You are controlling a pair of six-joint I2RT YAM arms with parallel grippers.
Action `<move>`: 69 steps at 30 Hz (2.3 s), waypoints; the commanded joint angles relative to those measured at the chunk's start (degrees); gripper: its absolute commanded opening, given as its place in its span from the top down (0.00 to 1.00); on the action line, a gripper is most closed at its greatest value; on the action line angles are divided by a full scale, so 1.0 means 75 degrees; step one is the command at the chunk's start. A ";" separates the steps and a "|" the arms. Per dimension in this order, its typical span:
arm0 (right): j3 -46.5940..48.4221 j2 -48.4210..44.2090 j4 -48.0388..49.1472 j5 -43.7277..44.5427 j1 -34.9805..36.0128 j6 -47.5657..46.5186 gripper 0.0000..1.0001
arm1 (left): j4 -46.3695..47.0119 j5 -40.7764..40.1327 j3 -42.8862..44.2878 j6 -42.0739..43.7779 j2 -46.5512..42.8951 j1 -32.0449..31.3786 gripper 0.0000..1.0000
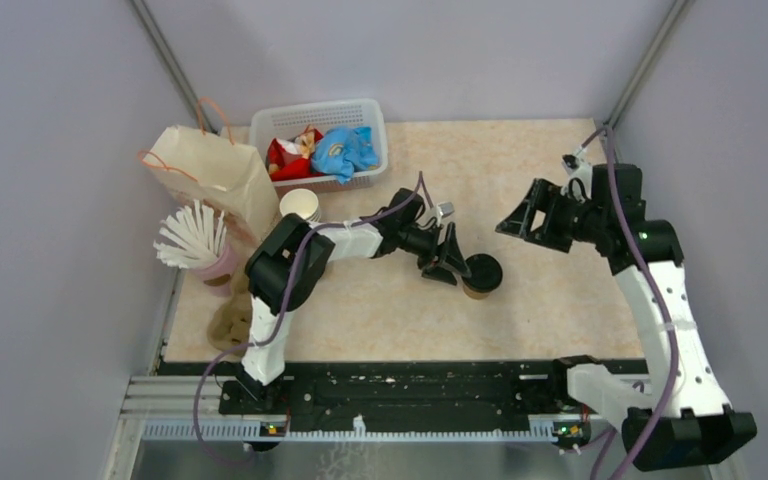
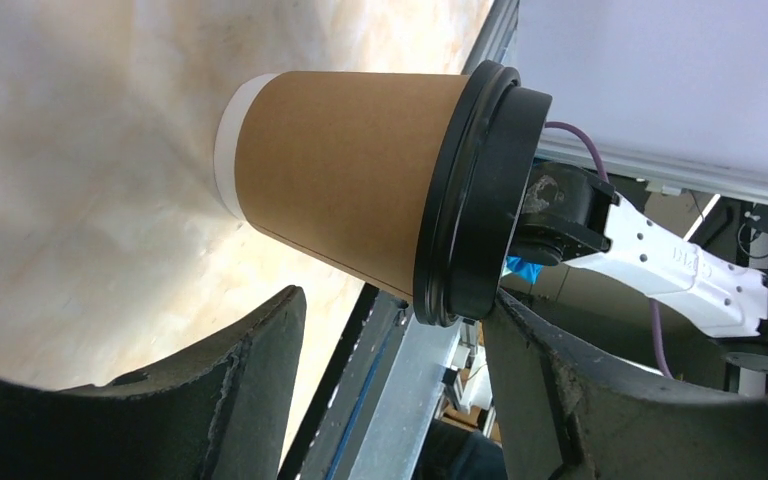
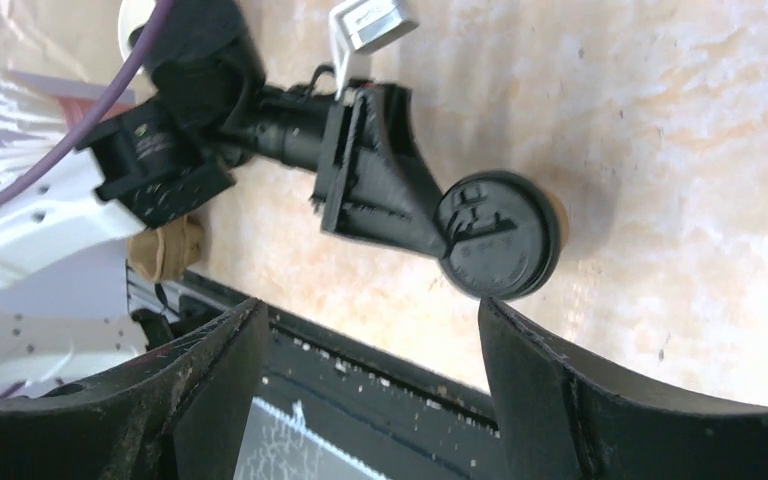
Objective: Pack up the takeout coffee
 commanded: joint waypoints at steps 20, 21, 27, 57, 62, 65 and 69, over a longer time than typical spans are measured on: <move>0.0815 -0.2430 -0.2939 0.0374 -0.0033 0.0701 0.23 | 0.1459 -0.0508 0.2742 -0.1345 0.2370 -0.1431 0.29; 0.0878 -0.2461 -0.3000 0.0386 -0.0028 0.0714 0.23 | 0.1442 -0.0514 0.2828 -0.1353 0.2415 -0.1444 0.29; 0.1083 -0.2583 -0.3252 0.0439 -0.0026 0.0711 0.23 | 0.1222 -0.0564 0.2906 -0.1143 0.2256 -0.1436 0.23; -0.0049 -0.2259 -0.1752 -0.0872 -0.0026 -0.0089 0.22 | -0.7227 -0.5935 0.3480 0.3509 -0.4504 0.1216 0.08; -0.0257 -0.1907 -0.1415 -0.1291 -0.0027 -0.0317 0.22 | -0.7807 -0.8298 0.4381 0.4023 -0.5180 0.2357 0.02; -0.0219 -0.1688 -0.1258 -0.1535 -0.0025 -0.0400 0.22 | -0.8168 -0.8540 0.4710 0.4084 -0.5209 0.2662 0.02; -0.0166 -0.1475 -0.1122 -0.1685 0.0050 -0.0460 0.22 | -0.9338 -0.8936 0.4197 0.3280 -0.5329 0.2721 0.02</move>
